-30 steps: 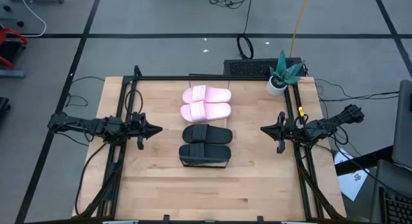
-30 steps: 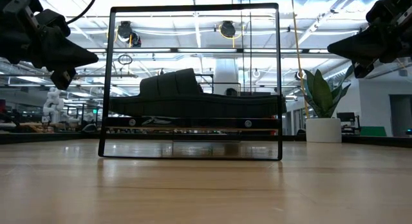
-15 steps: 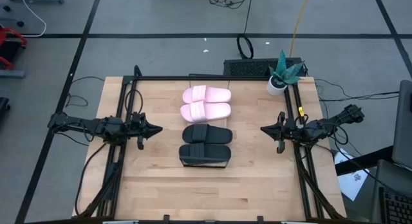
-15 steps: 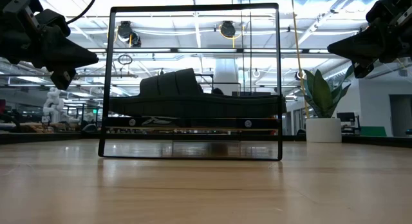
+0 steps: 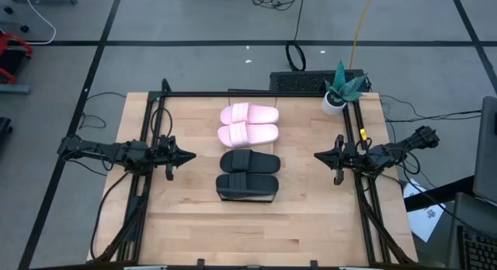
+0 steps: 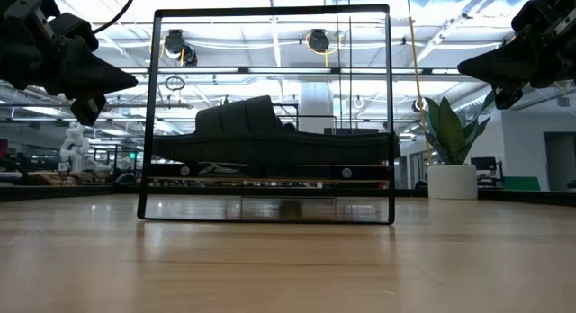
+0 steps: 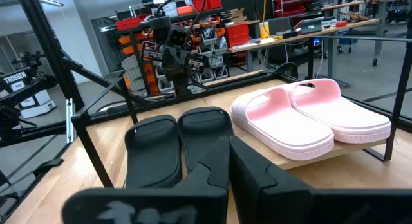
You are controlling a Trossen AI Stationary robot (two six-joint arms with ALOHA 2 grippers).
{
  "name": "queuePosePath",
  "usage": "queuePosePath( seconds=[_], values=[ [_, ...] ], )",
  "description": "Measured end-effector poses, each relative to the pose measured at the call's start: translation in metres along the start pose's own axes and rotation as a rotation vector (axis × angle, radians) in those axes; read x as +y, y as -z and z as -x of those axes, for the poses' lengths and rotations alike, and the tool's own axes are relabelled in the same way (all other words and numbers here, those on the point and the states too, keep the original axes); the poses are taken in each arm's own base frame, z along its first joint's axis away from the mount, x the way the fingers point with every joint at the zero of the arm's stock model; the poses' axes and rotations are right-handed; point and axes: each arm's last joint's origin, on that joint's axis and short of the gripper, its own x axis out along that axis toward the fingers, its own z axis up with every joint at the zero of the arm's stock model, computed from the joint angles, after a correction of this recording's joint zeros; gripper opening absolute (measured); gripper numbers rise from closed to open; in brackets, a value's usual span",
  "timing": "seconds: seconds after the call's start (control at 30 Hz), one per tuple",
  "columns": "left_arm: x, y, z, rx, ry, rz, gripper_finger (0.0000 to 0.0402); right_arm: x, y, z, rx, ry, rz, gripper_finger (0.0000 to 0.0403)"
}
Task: Pick and place slides into the shelf
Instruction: Return to Home Position
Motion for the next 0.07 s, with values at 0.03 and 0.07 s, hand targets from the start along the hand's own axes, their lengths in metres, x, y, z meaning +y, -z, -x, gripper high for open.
queuePosePath(
  seconds=[0.03,0.07],
  values=[
    [0.0000,0.0000,0.0000,0.000,0.000,0.000,0.0003,0.0000,0.0000,0.0000,0.000,0.000,0.000,0.0000],
    [0.0000,0.0000,0.0000,0.000,0.000,0.000,0.0006,0.0000,0.0000,0.0000,0.000,0.000,0.000,0.0000]
  ],
)
